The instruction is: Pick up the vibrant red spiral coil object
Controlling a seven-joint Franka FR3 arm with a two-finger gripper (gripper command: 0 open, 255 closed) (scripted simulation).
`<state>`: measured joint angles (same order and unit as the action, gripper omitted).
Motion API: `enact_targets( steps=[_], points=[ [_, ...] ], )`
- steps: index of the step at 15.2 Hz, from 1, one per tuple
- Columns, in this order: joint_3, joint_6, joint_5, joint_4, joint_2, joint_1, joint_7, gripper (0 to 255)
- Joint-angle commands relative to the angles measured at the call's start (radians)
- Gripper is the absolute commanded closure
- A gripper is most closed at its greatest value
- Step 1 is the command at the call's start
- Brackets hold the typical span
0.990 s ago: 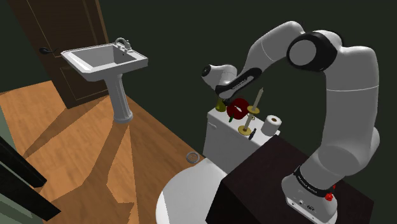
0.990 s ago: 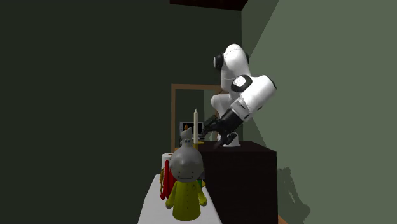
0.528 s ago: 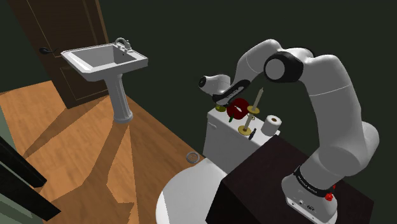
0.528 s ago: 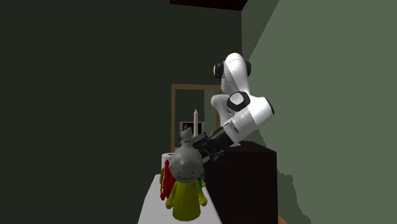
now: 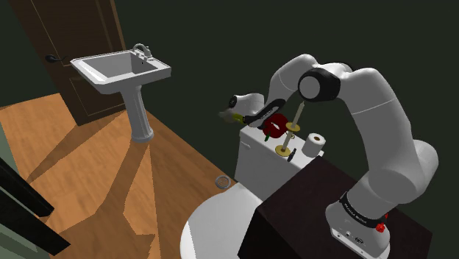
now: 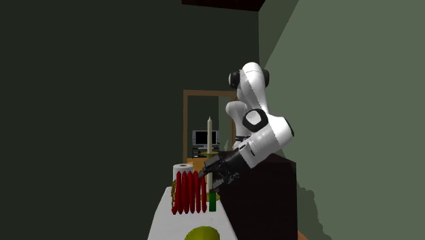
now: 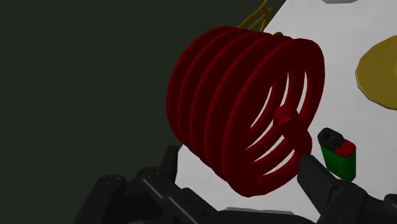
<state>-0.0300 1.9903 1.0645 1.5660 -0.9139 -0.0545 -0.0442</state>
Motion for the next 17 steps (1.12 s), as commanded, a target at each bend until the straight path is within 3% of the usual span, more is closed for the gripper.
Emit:
enact_targets(
  steps=[1,2,11,17],
  points=[
    [-0.001,0.002,0.001,-0.003,-0.004,-0.001,-0.001,0],
    [-0.001,0.002,0.001,-0.005,-0.005,-0.001,0.0,255],
    [-0.001,0.002,0.001,-0.003,-0.004,-0.001,-0.001,255],
    [0.003,-0.017,-0.008,0.035,0.065,-0.002,0.027,255]
  ],
)
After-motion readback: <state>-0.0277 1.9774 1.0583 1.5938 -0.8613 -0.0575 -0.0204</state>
